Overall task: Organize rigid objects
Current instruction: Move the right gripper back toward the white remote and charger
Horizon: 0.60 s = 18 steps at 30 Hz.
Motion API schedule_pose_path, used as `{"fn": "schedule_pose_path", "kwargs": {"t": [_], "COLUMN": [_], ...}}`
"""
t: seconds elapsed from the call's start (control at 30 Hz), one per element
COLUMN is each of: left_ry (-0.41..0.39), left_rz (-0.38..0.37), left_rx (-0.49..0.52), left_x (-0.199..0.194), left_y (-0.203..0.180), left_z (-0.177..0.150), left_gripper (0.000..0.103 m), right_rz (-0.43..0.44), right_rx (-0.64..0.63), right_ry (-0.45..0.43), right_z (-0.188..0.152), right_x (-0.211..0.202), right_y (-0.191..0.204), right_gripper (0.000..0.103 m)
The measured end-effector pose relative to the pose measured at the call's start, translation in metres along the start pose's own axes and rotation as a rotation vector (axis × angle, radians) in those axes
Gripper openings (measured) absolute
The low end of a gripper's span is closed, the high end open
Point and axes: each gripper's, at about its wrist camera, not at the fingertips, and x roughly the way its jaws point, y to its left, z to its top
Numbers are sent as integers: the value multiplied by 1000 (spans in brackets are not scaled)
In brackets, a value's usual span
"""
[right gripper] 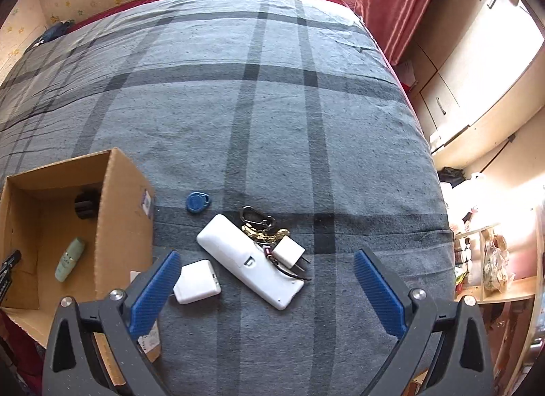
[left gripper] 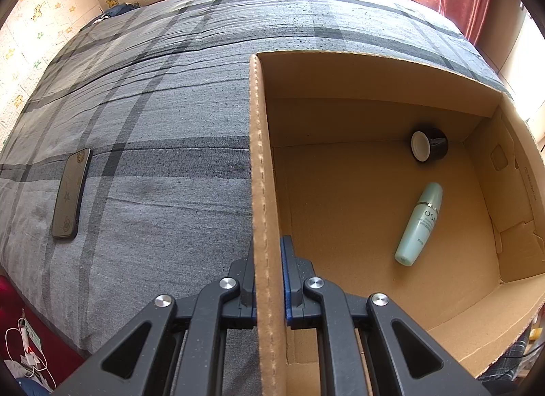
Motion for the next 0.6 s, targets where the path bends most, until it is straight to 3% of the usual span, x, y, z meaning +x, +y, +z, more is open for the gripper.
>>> {"fn": "schedule_pose_path", "kwargs": {"t": [0.6], "left_ry": [1], "left_rz": [0], "left_rx": [0], "left_x": [1], "left_y": [0], "left_z": [-1], "left_gripper": [11], "right_rz": [60], "right_rx": [153], "right_ry": [153], "right_z": [-8], "right_x": [107], "right_y": [-46], "right_gripper": [102]}}
